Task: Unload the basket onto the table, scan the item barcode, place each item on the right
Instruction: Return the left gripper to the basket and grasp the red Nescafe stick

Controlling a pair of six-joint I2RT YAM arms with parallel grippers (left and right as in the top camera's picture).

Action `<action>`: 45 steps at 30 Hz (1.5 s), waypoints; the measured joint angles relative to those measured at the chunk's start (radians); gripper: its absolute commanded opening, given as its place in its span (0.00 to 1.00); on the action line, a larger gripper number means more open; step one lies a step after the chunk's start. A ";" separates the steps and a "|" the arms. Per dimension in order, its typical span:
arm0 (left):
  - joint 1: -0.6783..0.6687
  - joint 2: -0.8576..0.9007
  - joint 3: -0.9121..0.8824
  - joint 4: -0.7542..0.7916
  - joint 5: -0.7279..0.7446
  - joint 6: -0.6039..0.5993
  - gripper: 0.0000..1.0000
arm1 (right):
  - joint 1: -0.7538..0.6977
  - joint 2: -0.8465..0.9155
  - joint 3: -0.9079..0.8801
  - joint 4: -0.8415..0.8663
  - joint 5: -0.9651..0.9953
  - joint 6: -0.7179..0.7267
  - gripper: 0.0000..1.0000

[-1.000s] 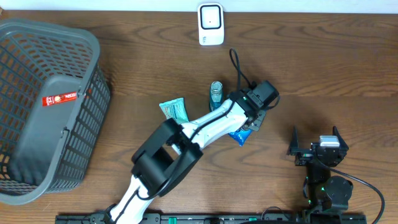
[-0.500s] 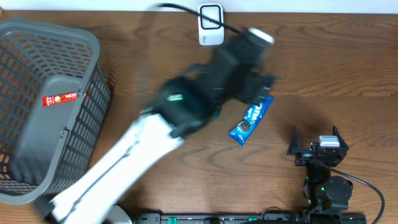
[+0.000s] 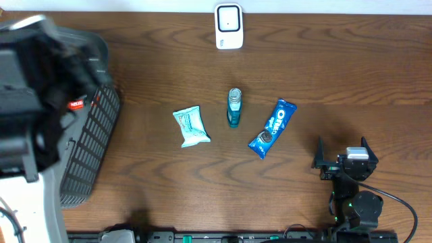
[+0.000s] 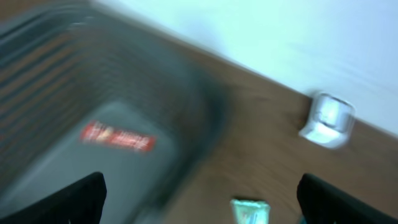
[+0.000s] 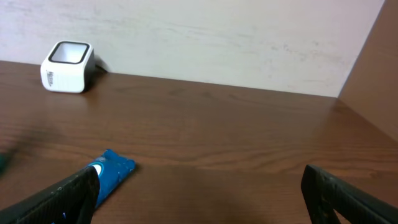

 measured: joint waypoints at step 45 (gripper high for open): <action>0.288 0.877 -0.047 0.134 -0.085 -0.903 0.98 | 0.000 0.000 0.000 0.000 0.000 0.000 0.99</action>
